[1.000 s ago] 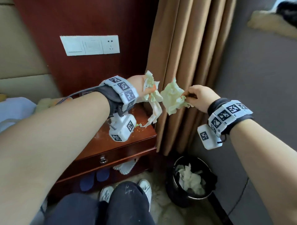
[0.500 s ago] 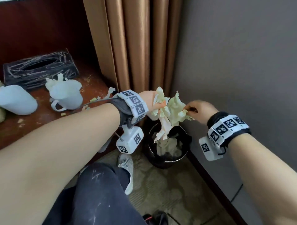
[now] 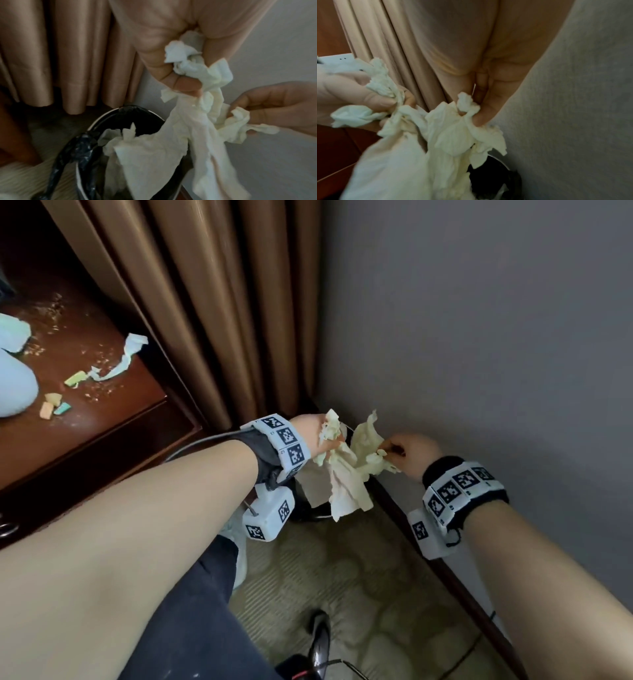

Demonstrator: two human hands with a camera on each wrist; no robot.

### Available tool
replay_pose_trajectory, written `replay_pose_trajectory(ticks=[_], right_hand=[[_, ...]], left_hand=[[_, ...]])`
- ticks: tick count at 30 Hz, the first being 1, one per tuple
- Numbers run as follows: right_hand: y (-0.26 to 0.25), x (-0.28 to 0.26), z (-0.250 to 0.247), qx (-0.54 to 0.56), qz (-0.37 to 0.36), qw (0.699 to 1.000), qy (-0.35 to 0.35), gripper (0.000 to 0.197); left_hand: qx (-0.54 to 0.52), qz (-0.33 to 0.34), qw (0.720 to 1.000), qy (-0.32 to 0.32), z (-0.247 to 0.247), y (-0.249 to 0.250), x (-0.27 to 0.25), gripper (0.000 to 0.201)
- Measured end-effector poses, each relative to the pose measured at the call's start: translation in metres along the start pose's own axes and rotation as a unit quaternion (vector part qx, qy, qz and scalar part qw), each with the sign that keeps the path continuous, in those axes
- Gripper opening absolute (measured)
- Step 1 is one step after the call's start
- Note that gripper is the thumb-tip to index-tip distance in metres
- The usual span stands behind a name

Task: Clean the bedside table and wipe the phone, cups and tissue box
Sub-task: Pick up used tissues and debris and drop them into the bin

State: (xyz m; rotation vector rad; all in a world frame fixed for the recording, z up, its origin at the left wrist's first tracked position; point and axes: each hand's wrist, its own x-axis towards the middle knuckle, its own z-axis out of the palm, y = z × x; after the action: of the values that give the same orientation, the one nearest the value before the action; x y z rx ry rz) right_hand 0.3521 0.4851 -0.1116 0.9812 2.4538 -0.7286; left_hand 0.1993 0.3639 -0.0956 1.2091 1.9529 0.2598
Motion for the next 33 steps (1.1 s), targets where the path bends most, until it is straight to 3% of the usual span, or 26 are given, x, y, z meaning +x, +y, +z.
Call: replay_pose_trajectory(ticks=[6,9,12,13,16,18,26,33], right_hand=[[-0.011,0.031,0.029,0.020,0.013,1.000,-0.002,0.026],[-0.016,0.046,0.049,0.034,0.013,0.999,-0.017,0.027],[-0.017,0.060,0.069,0.040,0.020,0.998,-0.045,0.028],[-0.017,0.063,0.074,0.046,0.024,0.997,-0.049,0.029],[-0.020,0.068,0.083,0.061,0.033,0.996,-0.060,0.034],[-0.020,0.071,0.085,0.066,0.035,0.995,-0.063,0.036],[-0.015,0.074,0.072,0.083,0.057,0.994,-0.038,0.032],[-0.044,0.051,0.044,0.094,-0.002,0.996,0.010,0.040]], left_hand=[[-0.036,-0.086,0.996,-0.004,0.013,-0.040,0.027,0.031],[0.000,-0.113,0.992,-0.048,0.027,-0.055,0.036,0.011],[-0.011,-0.129,0.988,-0.078,0.036,-0.061,0.044,0.017],[-0.017,-0.126,0.989,-0.079,0.038,-0.065,0.046,0.021],[-0.070,-0.128,0.986,-0.077,0.045,-0.074,0.041,0.068],[-0.086,-0.114,0.986,-0.081,0.047,-0.079,0.038,0.082],[-0.212,-0.085,0.970,-0.080,0.039,-0.085,0.041,0.073],[-0.102,-0.029,0.994,0.008,0.011,-0.079,0.009,0.073]])
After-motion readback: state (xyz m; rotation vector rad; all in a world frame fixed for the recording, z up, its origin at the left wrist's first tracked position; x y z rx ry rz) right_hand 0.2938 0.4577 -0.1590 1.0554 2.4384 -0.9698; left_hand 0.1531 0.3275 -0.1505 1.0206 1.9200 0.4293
